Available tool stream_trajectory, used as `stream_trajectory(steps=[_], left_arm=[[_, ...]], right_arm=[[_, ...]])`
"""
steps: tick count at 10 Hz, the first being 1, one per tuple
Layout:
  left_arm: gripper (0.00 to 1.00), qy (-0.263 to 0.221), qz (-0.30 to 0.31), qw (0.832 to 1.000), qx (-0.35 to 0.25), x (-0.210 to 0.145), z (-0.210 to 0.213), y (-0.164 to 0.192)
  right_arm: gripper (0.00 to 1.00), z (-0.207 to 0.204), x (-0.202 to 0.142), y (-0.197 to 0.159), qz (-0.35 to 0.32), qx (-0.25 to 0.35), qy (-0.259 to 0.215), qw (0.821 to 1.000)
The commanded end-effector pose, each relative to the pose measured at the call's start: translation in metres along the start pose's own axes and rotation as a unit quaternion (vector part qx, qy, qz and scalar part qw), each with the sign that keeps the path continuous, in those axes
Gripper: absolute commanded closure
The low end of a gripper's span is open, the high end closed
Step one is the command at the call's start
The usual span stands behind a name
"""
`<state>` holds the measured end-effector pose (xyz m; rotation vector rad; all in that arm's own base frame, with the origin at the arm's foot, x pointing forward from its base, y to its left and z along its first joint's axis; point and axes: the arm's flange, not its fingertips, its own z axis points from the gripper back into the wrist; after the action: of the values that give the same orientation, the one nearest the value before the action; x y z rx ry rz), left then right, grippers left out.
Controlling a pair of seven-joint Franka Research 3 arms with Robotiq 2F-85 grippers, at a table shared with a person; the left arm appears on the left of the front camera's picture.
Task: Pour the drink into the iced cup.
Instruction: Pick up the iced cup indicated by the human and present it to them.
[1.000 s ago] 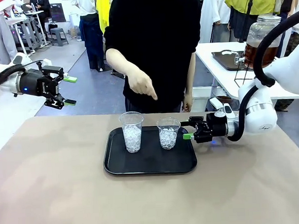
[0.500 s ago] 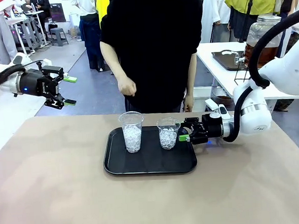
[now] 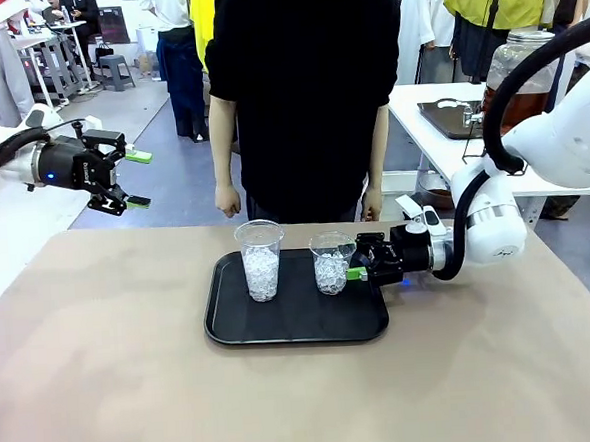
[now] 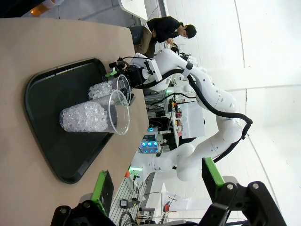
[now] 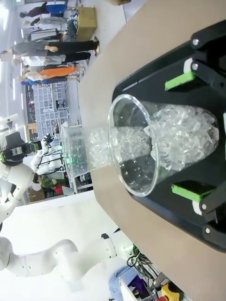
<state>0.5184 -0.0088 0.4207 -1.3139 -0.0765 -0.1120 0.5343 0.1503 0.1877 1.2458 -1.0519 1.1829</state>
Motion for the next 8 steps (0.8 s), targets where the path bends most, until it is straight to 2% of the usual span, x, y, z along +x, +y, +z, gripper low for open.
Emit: stream_trajectory(steps=[1, 8], left_arm=[[0.00, -0.002, 0.001, 1.000, 0.001, 0.000, 0.001, -0.002], [0.00, -0.002, 0.001, 1.000, 0.001, 0.000, 0.001, -0.002]], right_arm=[[0.00, -0.008, 0.003, -0.006, -0.018, 0.005, 0.004, 1.000], [0.00, -0.030, 0.002, -0.004, -0.018, 0.011, 0.021, 1.000]])
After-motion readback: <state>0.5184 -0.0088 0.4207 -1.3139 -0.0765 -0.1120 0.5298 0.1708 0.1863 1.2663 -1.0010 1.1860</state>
